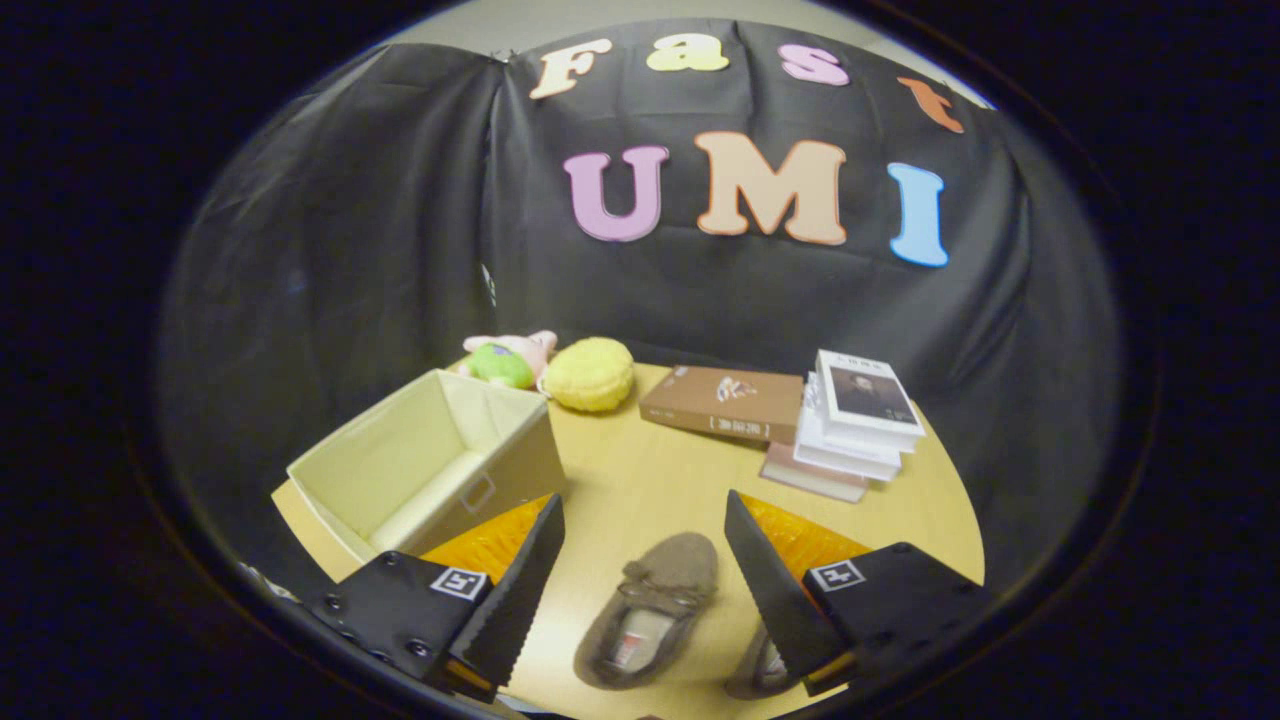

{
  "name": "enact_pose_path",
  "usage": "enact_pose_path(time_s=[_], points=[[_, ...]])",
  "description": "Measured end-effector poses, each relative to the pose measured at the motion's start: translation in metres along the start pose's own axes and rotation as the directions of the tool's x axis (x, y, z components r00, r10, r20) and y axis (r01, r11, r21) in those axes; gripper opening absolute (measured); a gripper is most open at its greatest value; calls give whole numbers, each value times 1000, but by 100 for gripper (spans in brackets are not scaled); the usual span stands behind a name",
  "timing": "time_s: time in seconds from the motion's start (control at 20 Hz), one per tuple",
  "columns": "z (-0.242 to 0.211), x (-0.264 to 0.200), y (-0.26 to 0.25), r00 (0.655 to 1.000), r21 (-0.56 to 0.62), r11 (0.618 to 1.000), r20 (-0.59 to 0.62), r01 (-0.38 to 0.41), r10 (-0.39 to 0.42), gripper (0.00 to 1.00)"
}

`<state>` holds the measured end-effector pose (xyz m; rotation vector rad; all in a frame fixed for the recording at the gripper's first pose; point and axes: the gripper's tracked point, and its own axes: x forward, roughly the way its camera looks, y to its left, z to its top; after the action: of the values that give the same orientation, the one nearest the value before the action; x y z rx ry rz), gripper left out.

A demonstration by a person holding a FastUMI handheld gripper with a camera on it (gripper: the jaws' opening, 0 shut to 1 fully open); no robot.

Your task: Open the storage box then place both shoes into the box .Put the left shoe in first, then the right shoe, with the right side of both shoes facing outward in a uniform manner.

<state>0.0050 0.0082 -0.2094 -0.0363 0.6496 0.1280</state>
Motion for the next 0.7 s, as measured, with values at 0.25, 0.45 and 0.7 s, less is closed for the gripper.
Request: enact_pose_path(time_s=[0.25, 0.45, 0.7], points=[[-59, 9, -21, 994, -14, 999, -103, 33, -35, 100], [-96, 15, -25, 983, -26, 999, -181, 25, -30, 100], [-142, 30, -28, 957, -51, 999, -290, 8, -22, 94]])
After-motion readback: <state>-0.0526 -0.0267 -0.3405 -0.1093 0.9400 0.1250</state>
